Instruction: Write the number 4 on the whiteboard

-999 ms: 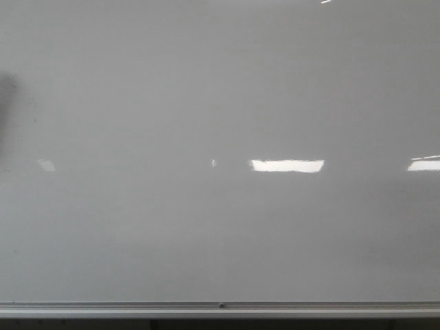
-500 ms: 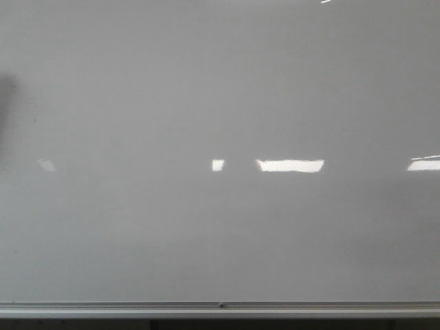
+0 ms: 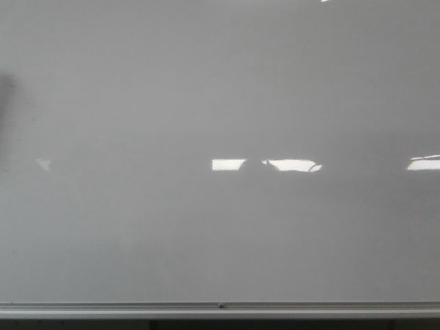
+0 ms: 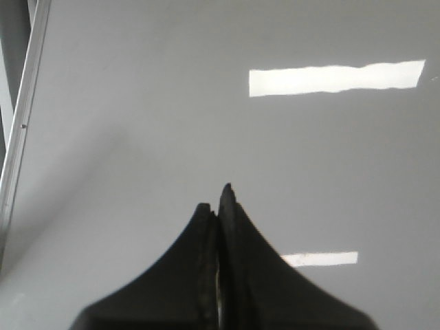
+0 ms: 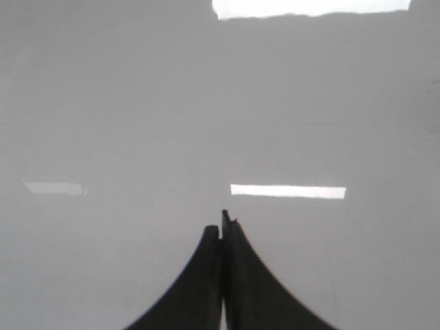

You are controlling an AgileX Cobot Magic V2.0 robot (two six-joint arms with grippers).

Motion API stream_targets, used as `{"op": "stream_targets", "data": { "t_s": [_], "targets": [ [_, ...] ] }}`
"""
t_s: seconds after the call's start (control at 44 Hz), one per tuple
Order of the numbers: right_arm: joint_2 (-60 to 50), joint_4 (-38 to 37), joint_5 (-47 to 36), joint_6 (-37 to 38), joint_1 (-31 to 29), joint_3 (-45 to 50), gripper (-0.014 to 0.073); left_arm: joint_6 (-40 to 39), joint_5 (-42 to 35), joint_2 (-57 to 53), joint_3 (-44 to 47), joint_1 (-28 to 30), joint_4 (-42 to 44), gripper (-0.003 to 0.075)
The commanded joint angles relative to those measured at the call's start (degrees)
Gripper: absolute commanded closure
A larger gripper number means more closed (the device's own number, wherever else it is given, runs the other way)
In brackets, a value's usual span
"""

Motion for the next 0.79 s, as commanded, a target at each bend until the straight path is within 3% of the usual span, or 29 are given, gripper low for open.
{"op": "stream_targets", "data": {
  "t_s": [0.0, 0.182, 0.5, 0.658, 0.772],
  "targets": [
    [4.7, 0.6, -1.5, -0.1, -0.2, -6.3, 0.0655, -0.5, 1.1, 5.6, -7.4, -0.3, 2.1, 0.0741],
    [13.6, 0.6, 0.0, -0.1, -0.1, -13.2, 0.0655, -0.5, 8.4, 17.5, -17.1, -0.3, 2.1, 0.0741],
    [16.2, 0.6, -1.9, -0.1, 0.0, -14.5, 0.0634, -0.5, 8.0, 25.7, -21.9, -0.3, 2.1, 0.0741],
    [16.2, 0.6, -1.9, -0.1, 0.0, -14.5, 0.0477, -0.5, 8.0, 25.7, -21.9, -0.3, 2.1, 0.0729],
    [16.2, 0.6, -1.9, -0.1, 0.0, -14.5, 0.0287, -0.5, 8.0, 25.7, -21.9, -0.3, 2.1, 0.0624]
  ]
}}
